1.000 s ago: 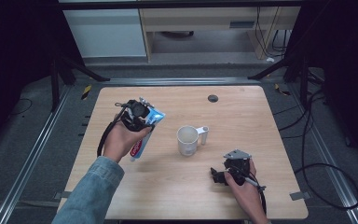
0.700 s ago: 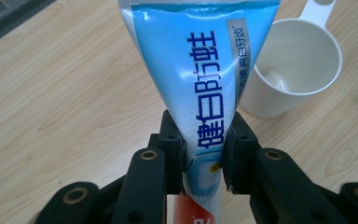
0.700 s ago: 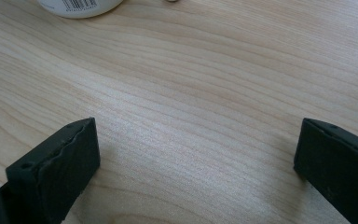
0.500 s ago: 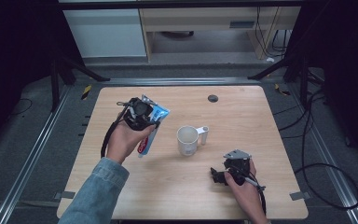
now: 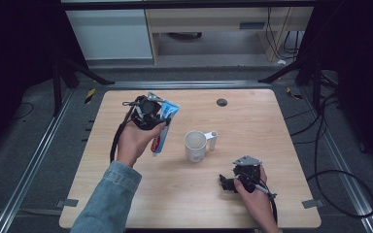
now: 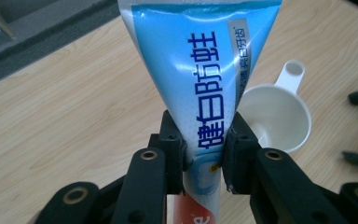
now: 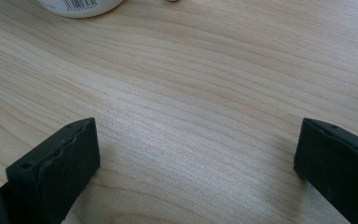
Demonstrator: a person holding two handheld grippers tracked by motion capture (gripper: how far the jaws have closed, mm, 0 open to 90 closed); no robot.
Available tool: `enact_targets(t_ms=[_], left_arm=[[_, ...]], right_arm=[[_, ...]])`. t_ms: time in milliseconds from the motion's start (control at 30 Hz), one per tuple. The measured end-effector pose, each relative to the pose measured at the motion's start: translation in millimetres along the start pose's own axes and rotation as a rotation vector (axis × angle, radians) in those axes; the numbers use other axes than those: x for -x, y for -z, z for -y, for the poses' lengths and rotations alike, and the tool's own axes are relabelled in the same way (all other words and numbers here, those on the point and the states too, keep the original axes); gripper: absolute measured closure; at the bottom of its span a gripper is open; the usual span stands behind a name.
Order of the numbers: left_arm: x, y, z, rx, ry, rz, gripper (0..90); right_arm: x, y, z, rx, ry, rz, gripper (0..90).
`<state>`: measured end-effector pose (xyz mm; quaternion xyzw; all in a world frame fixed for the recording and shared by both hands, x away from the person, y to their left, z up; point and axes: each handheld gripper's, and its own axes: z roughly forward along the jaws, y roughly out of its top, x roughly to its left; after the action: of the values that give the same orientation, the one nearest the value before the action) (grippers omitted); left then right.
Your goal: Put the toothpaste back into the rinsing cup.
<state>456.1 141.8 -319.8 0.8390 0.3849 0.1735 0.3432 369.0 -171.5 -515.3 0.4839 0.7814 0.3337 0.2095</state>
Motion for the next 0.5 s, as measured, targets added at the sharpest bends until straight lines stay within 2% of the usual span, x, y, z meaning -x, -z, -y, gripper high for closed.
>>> enact_targets(t_ms=[67,133,233,500], left_arm=[[1.2,-2.0,-2.4,0.024,0.013,0.015,72.3],[2.2,-2.7,-4.0,0.032,0.009,0.014,72.3],[6.3,-3.2,-9.1,0.055,-0.003,-0.012,72.3],[14.8,3.0,-9.7,0.128,0.007,-0.059,72.2]], right_arm=[[0.0,0.0,0.0,0.0,0.0,0.0,0.4],[0.0,0.0,0.0,0.0,0.001,0.001,0.4],[0.0,0.0,0.0,0.0,0.001,0.0,0.4],[0.0,0.0,0.0,0.0,0.001,0.0,0.4]])
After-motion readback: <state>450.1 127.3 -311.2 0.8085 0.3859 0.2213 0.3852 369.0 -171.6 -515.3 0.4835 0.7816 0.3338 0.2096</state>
